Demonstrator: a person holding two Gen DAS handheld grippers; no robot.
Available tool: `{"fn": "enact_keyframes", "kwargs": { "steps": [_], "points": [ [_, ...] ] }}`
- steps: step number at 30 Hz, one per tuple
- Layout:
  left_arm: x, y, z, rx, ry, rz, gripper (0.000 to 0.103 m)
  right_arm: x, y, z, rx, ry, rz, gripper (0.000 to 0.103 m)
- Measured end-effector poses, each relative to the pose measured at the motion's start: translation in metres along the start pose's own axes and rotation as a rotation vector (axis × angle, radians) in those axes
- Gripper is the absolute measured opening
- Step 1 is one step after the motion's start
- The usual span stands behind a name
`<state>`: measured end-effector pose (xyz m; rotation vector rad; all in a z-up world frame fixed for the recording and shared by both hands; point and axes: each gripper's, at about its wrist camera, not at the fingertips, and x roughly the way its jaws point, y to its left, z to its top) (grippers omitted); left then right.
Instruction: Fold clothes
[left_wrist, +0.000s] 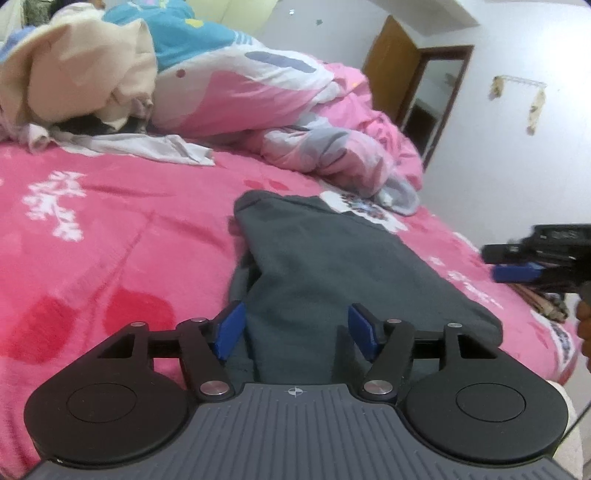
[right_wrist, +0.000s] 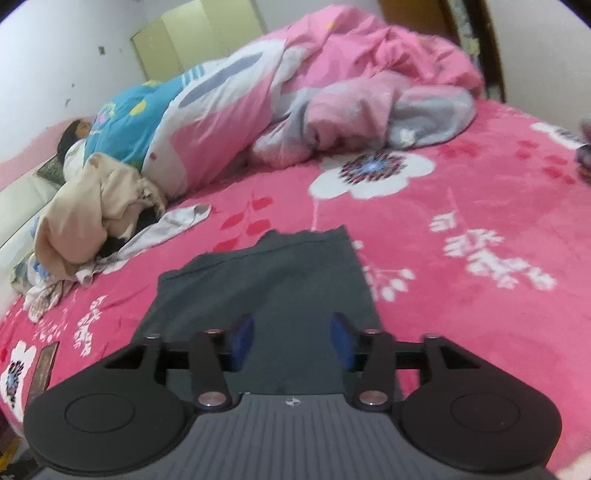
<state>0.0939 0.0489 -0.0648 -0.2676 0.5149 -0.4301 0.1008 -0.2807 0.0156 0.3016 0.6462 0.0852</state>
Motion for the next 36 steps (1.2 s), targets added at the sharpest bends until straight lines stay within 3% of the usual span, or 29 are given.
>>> {"fn": "enact_keyframes", "kwargs": {
  "steps": [2,8,17,23,36],
  "points": [
    [-0.005,-0.003,0.006,-0.019,0.008,0.030,0.064,-0.011,0.001,0.000,-0.016,-0.033,-0.023,0.072],
    [-0.020,-0.018,0.018,-0.030,0.029,0.125,0.071,-0.034,0.003,-0.005,-0.048,-0.103,-0.022,0.103],
    [-0.029,-0.046,0.022,0.032,0.059,0.245,0.091,-0.056,-0.003,-0.019,-0.050,-0.127,-0.007,0.103],
    [-0.032,-0.066,0.022,0.065,0.064,0.278,0.101,-0.065,-0.018,-0.027,0.003,-0.130,-0.020,0.103],
    [-0.024,-0.075,0.029,0.008,0.157,0.371,0.103,-0.064,-0.018,-0.037,-0.048,-0.084,-0.097,0.103]
  ]
}}
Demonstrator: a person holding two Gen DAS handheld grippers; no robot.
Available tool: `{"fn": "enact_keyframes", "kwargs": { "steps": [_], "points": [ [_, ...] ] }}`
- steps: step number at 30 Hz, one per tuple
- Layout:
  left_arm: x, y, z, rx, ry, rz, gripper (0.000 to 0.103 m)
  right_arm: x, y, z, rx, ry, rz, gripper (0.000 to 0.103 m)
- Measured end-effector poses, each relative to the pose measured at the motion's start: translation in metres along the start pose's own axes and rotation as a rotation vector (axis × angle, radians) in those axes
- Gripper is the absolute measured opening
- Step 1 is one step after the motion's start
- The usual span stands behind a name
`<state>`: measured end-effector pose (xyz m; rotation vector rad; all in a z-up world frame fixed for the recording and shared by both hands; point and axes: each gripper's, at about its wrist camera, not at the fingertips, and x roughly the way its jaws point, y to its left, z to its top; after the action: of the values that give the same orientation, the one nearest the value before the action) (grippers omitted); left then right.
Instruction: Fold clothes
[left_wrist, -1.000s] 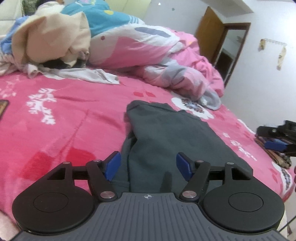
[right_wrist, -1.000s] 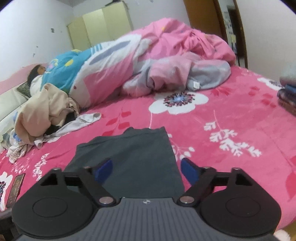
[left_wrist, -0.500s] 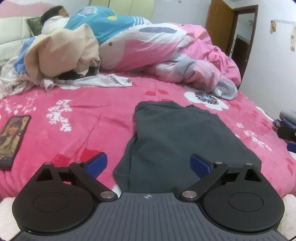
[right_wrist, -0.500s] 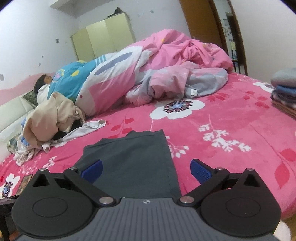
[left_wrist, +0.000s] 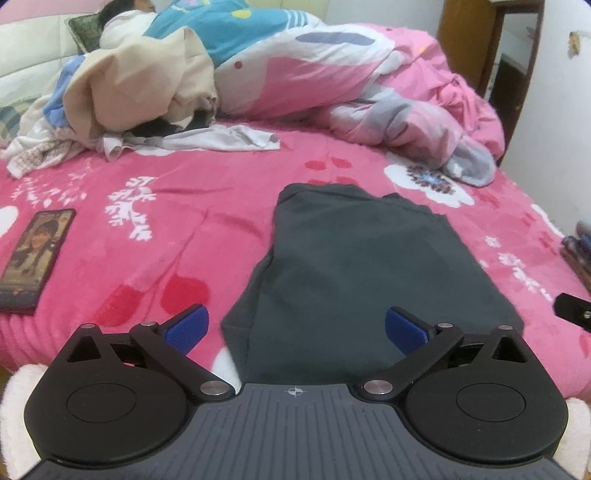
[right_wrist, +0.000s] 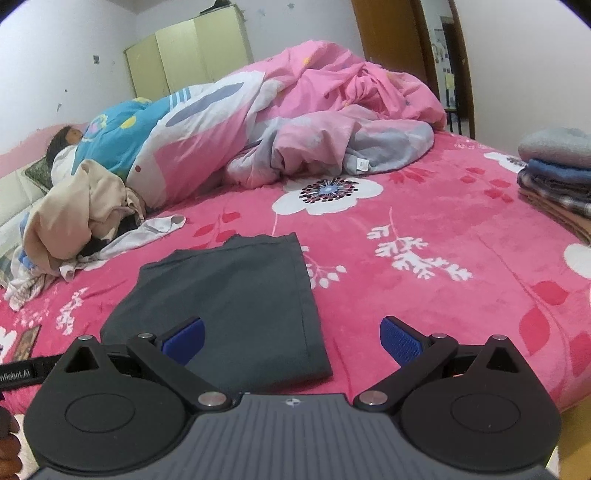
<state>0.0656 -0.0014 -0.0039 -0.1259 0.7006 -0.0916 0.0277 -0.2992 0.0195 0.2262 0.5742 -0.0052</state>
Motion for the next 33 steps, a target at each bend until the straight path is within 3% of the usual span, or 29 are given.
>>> {"fn": "enact_keyframes", "kwargs": {
  "steps": [5,9,23,33],
  "points": [
    [0.009,-0.004,0.000,0.035,0.037,0.113,0.103,0.000,0.001,-0.005,0.002,-0.016,-0.021,0.103],
    [0.016,-0.002,-0.001,0.032,0.056,0.149,0.103,0.002,0.000,-0.008,0.013,-0.016,-0.012,0.103],
    [0.031,-0.004,-0.005,0.062,0.098,0.204,0.103,0.010,0.034,-0.030,-0.258,-0.006,-0.029,0.103],
    [0.036,-0.005,-0.008,0.076,0.115,0.226,0.103,0.016,0.039,-0.034,-0.282,0.009,-0.003,0.103]
  ]
}}
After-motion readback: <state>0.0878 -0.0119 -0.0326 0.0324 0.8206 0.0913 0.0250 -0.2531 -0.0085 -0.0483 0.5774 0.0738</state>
